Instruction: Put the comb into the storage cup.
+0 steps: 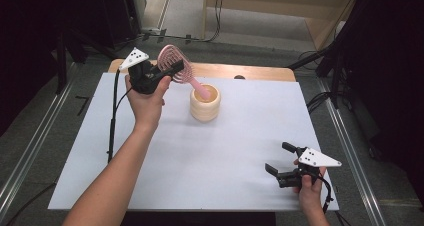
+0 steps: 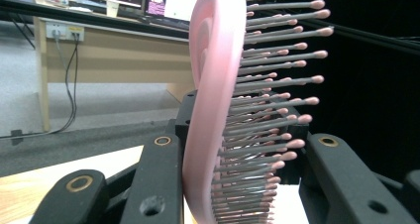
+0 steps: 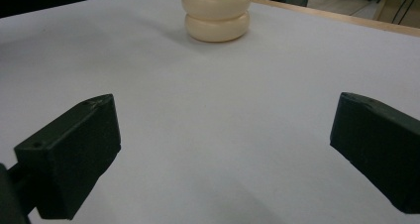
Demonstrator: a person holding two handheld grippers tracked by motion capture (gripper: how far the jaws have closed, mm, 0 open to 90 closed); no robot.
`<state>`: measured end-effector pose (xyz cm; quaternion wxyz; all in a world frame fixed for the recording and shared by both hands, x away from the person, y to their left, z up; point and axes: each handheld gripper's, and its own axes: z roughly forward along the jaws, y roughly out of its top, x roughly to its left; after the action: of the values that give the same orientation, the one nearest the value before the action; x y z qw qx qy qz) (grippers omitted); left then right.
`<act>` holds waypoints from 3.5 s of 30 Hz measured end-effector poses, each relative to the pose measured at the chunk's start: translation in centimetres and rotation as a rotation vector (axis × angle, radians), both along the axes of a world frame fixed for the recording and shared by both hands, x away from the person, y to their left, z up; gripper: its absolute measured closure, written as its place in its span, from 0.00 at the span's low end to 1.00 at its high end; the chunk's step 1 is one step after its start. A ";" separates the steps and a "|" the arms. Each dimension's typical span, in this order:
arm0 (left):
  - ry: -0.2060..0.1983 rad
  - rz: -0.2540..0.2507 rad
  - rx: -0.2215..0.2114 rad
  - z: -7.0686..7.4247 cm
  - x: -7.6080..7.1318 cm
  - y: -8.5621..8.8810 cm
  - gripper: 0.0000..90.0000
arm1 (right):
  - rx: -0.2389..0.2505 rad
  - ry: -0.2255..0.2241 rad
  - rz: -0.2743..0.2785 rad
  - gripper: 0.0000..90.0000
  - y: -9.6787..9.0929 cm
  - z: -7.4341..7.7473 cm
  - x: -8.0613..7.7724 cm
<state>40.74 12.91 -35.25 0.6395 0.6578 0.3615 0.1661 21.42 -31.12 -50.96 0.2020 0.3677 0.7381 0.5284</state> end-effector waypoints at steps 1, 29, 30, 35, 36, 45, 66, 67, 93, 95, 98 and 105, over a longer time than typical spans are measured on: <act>0.000 0.001 0.002 -0.1 0.0 0.0 0.72 | 0.001 -0.001 0.000 0.00 0.0 0.0 0.0; 0.075 0.020 0.049 -4.6 0.7 -0.9 0.72 | -0.006 -0.003 0.007 0.00 0.1 -0.1 0.2; 0.075 0.017 0.056 -4.6 0.6 -1.0 0.72 | -0.005 -0.002 0.007 0.00 0.1 -0.1 0.2; 0.081 0.013 0.053 -5.1 0.7 -1.3 0.72 | -0.006 0.002 0.008 0.00 0.1 -0.2 0.2; 0.086 0.015 0.053 -5.2 0.7 -1.4 0.71 | -0.006 0.003 0.008 0.00 0.1 -0.2 0.2; 0.106 -0.010 0.065 -5.9 0.8 -1.8 0.69 | -0.009 0.004 0.008 0.00 0.2 -0.2 0.3; 0.111 -0.008 0.077 -5.9 0.7 -2.1 0.59 | -0.025 0.006 0.010 0.00 0.4 -0.3 0.4; 0.111 -0.015 0.076 -5.9 0.6 -2.1 0.62 | -0.025 0.006 0.010 0.00 0.4 -0.3 0.4; 0.052 -0.035 0.148 -6.7 -1.0 -1.2 0.11 | -0.038 0.011 0.009 0.00 0.6 -0.3 0.4; 0.051 -0.043 0.144 -6.8 -1.2 -0.8 0.11 | -0.038 0.011 0.010 0.00 0.6 -0.4 0.4; 0.045 -0.060 0.145 -6.9 -1.8 -0.3 0.02 | -0.037 0.012 0.011 0.00 0.6 -0.4 0.4; 0.037 -0.075 0.195 -7.5 -3.4 0.3 0.02 | -0.044 0.012 0.013 0.00 0.7 -0.4 0.5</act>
<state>37.31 13.21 -42.73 0.5715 0.7331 0.3302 0.1643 21.88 -30.45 -51.37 0.2021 0.3616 0.7531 0.5112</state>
